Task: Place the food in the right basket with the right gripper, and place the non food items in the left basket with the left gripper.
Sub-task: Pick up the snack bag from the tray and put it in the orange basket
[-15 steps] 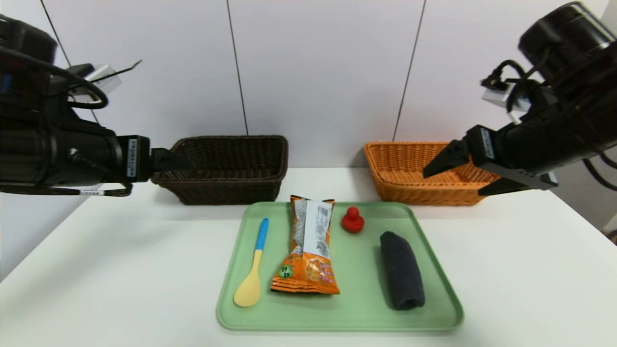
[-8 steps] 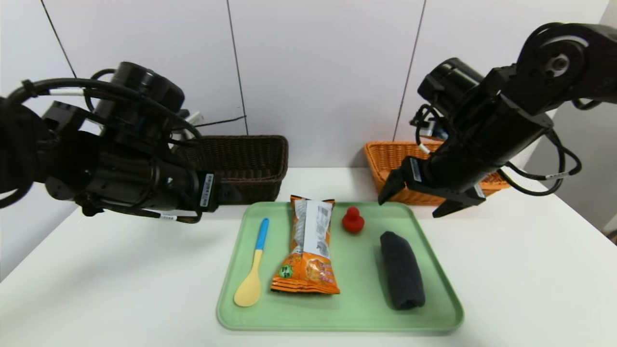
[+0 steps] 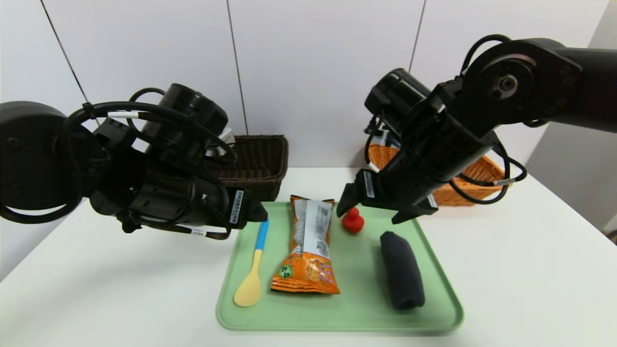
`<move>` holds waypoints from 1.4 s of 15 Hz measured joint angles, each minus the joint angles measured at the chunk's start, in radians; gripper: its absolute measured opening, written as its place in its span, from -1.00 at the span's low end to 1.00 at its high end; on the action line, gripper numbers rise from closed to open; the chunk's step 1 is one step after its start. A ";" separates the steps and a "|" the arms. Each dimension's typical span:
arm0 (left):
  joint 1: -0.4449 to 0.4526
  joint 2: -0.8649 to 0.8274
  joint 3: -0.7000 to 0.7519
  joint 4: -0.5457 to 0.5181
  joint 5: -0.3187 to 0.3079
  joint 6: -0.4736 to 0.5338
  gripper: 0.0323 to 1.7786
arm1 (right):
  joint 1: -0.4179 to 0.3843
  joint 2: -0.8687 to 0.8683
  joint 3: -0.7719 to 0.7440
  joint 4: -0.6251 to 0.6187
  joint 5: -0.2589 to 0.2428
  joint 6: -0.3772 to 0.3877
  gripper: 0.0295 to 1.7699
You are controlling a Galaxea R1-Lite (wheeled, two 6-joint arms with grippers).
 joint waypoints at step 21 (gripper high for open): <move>-0.082 -0.016 0.009 0.025 0.011 -0.045 0.90 | 0.172 0.259 -0.002 -0.284 -0.268 0.063 0.93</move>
